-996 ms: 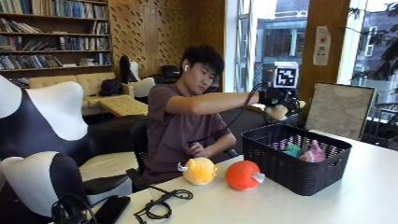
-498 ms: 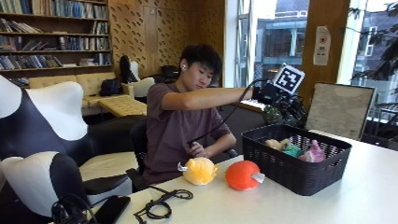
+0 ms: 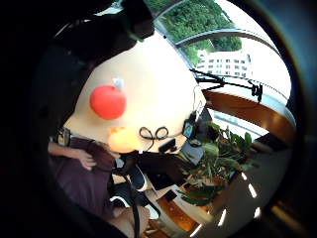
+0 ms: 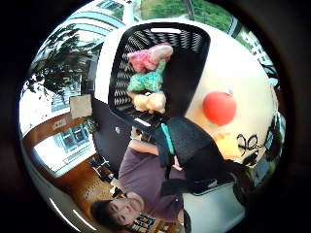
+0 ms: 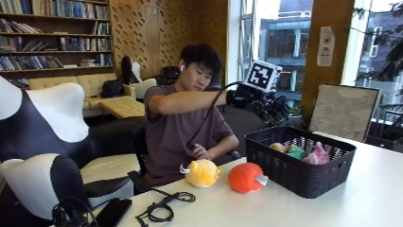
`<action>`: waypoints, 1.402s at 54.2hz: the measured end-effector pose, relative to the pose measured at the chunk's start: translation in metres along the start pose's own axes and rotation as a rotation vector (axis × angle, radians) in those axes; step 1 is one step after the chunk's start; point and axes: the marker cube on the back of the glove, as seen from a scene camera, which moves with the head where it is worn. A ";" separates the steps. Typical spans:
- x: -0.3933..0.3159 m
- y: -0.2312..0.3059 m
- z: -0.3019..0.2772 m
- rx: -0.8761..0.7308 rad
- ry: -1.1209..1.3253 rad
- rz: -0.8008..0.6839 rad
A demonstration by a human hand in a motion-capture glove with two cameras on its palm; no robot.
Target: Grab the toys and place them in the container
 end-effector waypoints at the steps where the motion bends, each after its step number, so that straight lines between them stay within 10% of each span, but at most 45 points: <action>1: 0.005 0.000 0.003 0.012 -0.003 0.041; 10: 0.059 -0.009 0.065 0.063 -0.058 0.205; 23: 0.033 -0.025 0.224 -0.245 -0.247 0.007; 33: 0.031 -0.048 0.246 -0.013 -0.361 0.011; 76: -0.005 -0.023 -0.025 0.447 -0.380 -0.059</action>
